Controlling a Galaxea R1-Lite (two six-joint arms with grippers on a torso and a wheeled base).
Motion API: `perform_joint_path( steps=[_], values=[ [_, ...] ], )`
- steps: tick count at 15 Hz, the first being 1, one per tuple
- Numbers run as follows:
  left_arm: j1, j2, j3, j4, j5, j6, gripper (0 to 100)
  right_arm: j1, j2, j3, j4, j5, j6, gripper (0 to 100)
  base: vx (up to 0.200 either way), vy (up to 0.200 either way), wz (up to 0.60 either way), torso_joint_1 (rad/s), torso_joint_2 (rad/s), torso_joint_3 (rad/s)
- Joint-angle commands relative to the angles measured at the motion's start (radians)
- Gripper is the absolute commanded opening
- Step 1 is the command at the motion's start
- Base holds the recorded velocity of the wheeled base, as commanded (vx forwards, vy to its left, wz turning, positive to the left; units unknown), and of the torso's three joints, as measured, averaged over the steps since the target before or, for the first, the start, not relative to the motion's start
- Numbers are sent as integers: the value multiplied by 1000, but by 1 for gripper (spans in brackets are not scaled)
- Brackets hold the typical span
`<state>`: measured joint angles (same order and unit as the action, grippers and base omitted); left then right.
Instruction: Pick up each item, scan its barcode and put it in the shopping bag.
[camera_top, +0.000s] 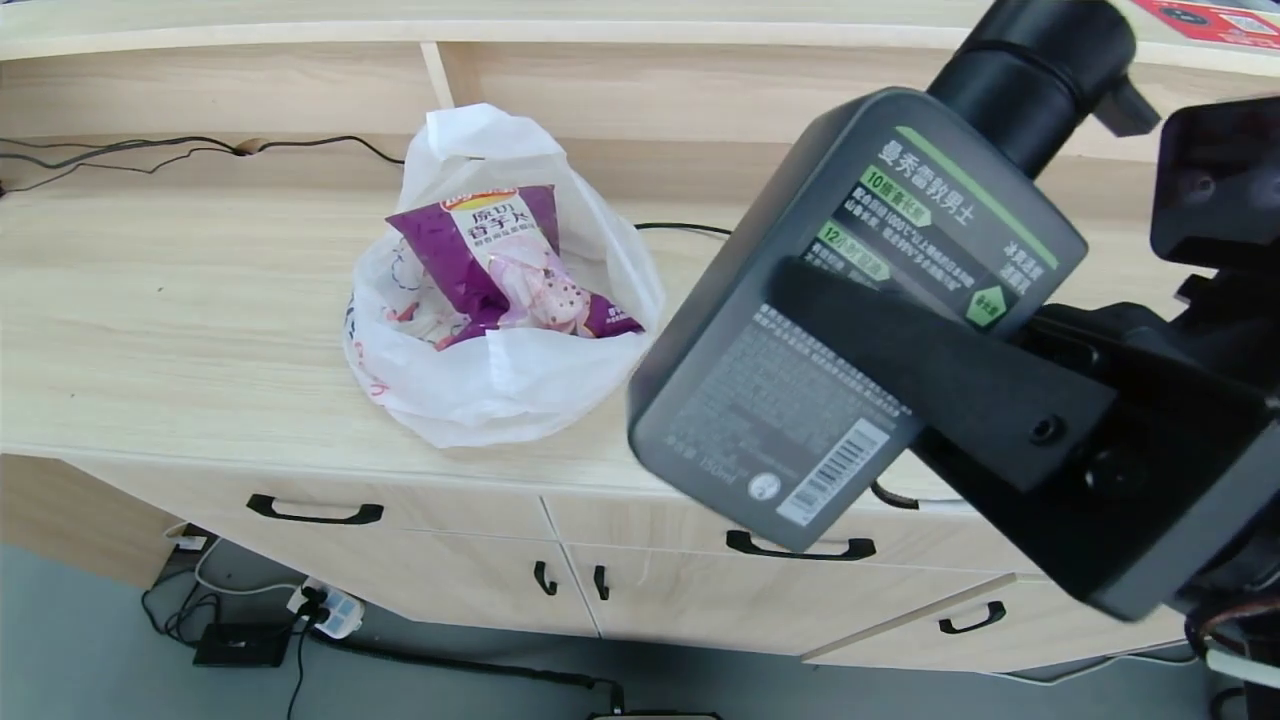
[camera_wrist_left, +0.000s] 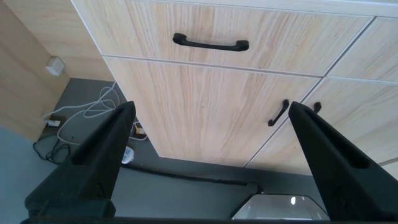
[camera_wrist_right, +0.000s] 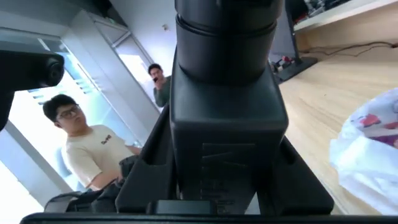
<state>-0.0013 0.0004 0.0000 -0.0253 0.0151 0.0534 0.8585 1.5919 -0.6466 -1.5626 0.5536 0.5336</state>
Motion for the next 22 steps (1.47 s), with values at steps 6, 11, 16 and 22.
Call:
perform_joint_path(
  steps=[6,11,16,22],
  values=[
    [0,0,0,-1,0,-1,100,51,57,-64,-5,-1,106,0,0,0,0,0,0,0],
    [0,0,0,-1,0,0,100,51,11,1,-8,-1,144,0,0,0,0,0,0,0],
    [0,0,0,-1,0,0,100,50,-21,42,-8,-1,147,0,0,0,0,0,0,0],
    [0,0,0,-1,0,0,100,-13,-18,10,-8,-58,63,0,0,0,0,0,0,0]
  ],
)
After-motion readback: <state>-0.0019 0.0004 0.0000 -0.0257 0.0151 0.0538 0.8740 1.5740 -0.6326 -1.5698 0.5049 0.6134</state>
